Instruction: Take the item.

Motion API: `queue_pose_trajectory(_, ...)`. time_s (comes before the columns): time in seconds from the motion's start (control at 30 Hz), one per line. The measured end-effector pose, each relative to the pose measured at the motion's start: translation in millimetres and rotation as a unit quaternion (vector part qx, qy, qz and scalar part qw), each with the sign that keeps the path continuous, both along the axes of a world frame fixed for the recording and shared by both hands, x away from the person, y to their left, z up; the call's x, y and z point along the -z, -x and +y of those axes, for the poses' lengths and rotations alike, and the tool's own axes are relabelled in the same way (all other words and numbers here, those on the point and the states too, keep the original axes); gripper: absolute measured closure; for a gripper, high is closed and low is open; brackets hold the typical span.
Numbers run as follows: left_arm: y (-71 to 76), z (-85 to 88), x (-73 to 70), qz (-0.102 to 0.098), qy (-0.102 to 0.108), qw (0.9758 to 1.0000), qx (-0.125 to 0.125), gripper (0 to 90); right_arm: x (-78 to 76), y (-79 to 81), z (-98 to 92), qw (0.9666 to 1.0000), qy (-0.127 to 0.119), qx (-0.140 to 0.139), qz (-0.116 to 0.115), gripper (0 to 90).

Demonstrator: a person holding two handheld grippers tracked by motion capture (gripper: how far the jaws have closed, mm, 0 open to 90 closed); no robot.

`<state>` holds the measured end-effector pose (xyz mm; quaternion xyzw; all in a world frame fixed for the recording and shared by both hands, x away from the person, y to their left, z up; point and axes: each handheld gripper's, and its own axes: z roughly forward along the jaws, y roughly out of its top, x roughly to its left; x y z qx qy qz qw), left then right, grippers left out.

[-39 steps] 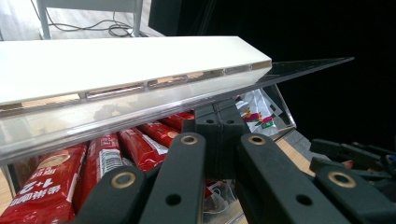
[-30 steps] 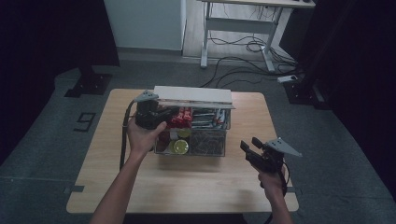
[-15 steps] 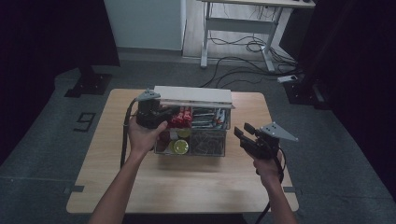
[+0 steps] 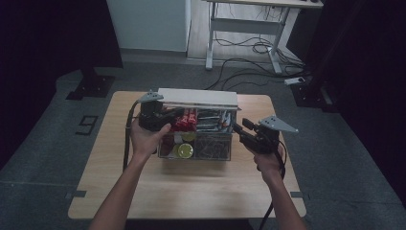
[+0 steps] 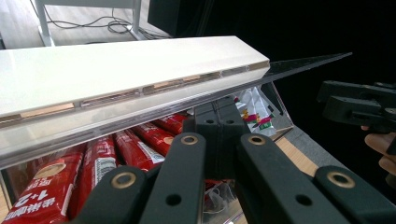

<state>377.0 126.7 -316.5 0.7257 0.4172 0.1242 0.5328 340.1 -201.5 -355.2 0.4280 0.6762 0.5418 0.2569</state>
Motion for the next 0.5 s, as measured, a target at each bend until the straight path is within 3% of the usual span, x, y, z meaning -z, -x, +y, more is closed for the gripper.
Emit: queue_pose_trajectory(0.5, -1.8, 0.8, -1.8, 0.002, 0.003, 1.0, 0.002, 90.0, -7.1, -10.3, 20.7, 0.9995, 0.029, -0.016, 0.0, 57.0)
